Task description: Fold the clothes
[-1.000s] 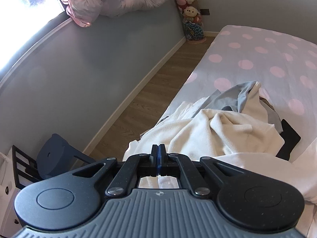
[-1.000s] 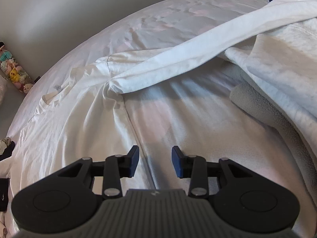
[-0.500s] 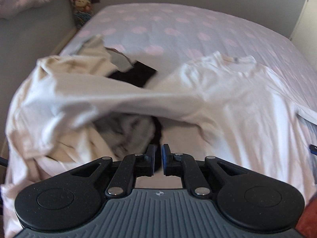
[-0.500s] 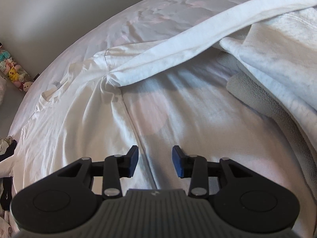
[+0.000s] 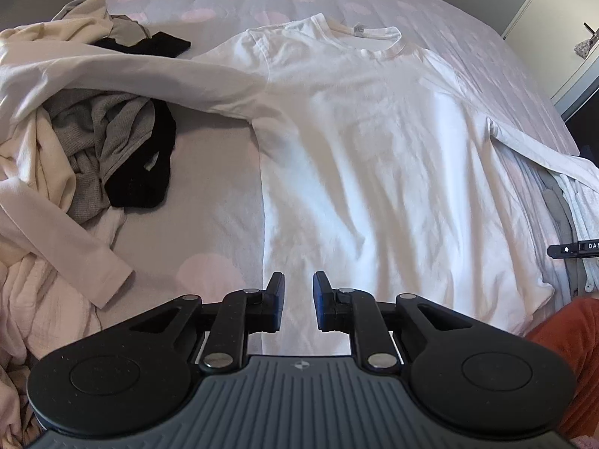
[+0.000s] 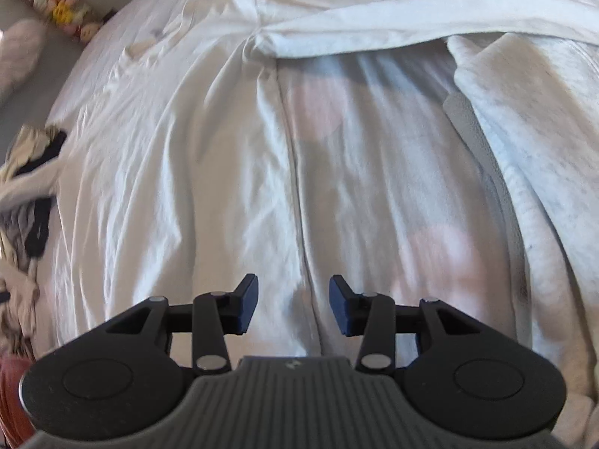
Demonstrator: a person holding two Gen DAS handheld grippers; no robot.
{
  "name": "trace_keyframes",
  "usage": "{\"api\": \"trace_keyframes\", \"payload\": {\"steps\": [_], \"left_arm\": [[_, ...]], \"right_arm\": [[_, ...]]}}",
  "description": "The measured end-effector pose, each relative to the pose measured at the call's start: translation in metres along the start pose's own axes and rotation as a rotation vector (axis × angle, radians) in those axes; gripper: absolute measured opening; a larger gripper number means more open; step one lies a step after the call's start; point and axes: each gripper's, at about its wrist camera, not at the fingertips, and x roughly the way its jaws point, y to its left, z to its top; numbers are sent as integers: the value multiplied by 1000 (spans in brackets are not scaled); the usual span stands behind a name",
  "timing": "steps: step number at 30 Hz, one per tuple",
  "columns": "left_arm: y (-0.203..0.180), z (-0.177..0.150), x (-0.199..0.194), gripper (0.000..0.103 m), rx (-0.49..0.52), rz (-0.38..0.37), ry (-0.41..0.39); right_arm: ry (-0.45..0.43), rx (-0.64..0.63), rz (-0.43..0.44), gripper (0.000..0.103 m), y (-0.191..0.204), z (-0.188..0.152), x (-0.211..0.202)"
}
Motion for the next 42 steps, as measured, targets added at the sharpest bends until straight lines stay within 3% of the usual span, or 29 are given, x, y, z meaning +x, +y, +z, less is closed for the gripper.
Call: {"api": "trace_keyframes", "payload": {"steps": [3, 6, 9, 11, 13, 19, 21, 23, 26, 29, 34, 42], "left_arm": [[4, -2, 6, 17, 6, 9, 44], [3, -7, 13, 28, 36, 8, 97], [4, -12, 25, 37, 65, 7, 166], [4, -14, 38, 46, 63, -4, 242], [5, -16, 51, 46, 57, -13, 314], [5, -27, 97, 46, 41, 61, 543], [1, -32, 105, 40, 61, 60, 563], [-2, -32, 106, 20, 63, 29, 560], [-13, -36, 103, 11, 123, 21, 532], [-20, -42, 94, 3, 162, 27, 483], [-19, -36, 58, 2, 141, -17, 377], [-5, 3, -42, 2, 82, -65, 183]], "right_arm": [[112, -74, -24, 46, 7, -6, 5], [230, -134, -22, 46, 13, -12, 15], [292, -199, -58, 48, 19, -17, 25], [309, -214, -69, 48, 21, -20, 30], [313, -222, -62, 47, 23, -22, 34], [309, -234, -44, 46, 22, -32, 41], [295, -238, -26, 34, 22, -34, 40], [281, -244, -13, 25, 22, -38, 37], [259, -242, 2, 16, 21, -43, 29], [222, -225, 31, 13, 18, -47, 14], [131, -216, 72, 10, 18, -39, -24], [-19, -234, 77, 2, 29, -3, -108]]}}
